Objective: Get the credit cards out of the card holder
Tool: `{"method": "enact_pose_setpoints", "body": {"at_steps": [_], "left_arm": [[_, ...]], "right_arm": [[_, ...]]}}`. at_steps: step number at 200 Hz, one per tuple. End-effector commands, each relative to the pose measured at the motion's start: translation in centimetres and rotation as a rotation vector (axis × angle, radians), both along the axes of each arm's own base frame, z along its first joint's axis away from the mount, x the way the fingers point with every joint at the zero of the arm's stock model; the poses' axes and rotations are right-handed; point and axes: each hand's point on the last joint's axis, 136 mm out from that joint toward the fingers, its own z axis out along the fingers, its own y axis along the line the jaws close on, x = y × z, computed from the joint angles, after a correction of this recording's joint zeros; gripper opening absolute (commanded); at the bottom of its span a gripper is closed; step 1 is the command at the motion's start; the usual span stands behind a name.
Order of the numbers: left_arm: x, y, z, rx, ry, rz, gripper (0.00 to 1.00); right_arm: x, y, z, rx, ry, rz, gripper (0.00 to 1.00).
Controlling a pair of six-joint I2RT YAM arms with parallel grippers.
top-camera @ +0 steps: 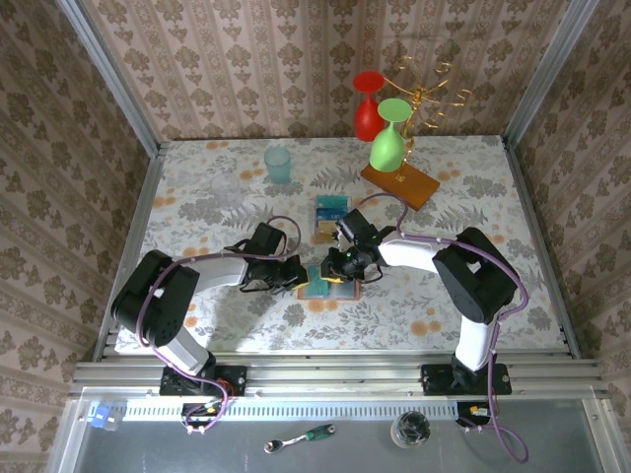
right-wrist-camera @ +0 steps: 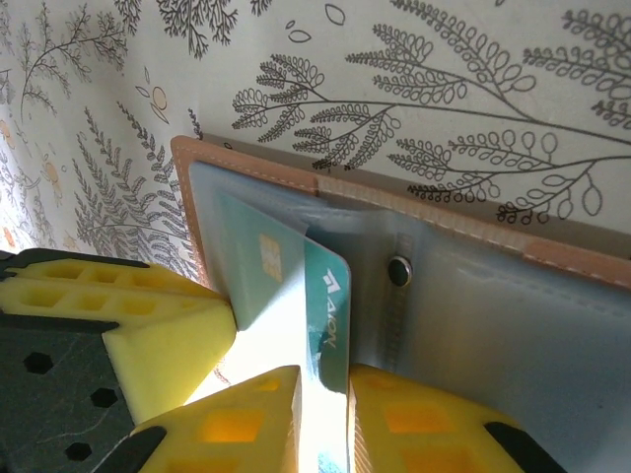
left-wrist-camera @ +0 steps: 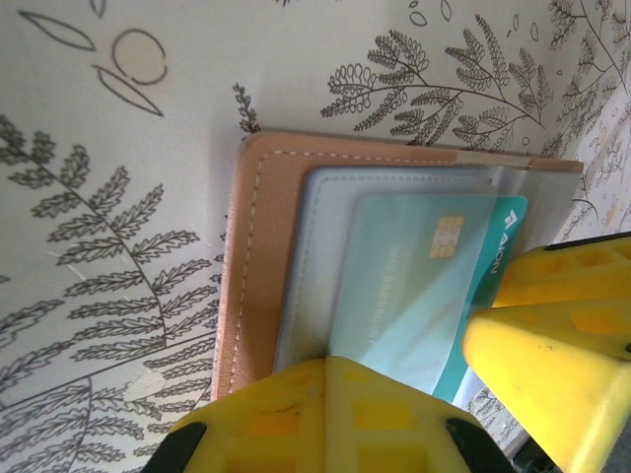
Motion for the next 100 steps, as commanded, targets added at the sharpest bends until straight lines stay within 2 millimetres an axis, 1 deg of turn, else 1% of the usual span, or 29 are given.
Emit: {"method": "enact_pose_setpoints", "body": {"at_steps": [1, 42, 100], "left_arm": [[-0.9, 0.7, -1.2, 0.044, 0.028, -0.016, 0.02], [-0.8, 0.7, -1.2, 0.043, 0.026, -0.013, 0.02], [-1.0, 1.0, -1.2, 0.048, 0.029, -0.01, 0.02]], "right_arm": [[-0.5, 0.5, -0.5, 0.032, 0.025, 0.006, 0.19], [-0.6, 0.3, -0.6, 0.026, 0.021, 0.004, 0.14], [-0.8, -1.3, -0.4, -0.003, 0.008, -0.008, 0.13]]}}
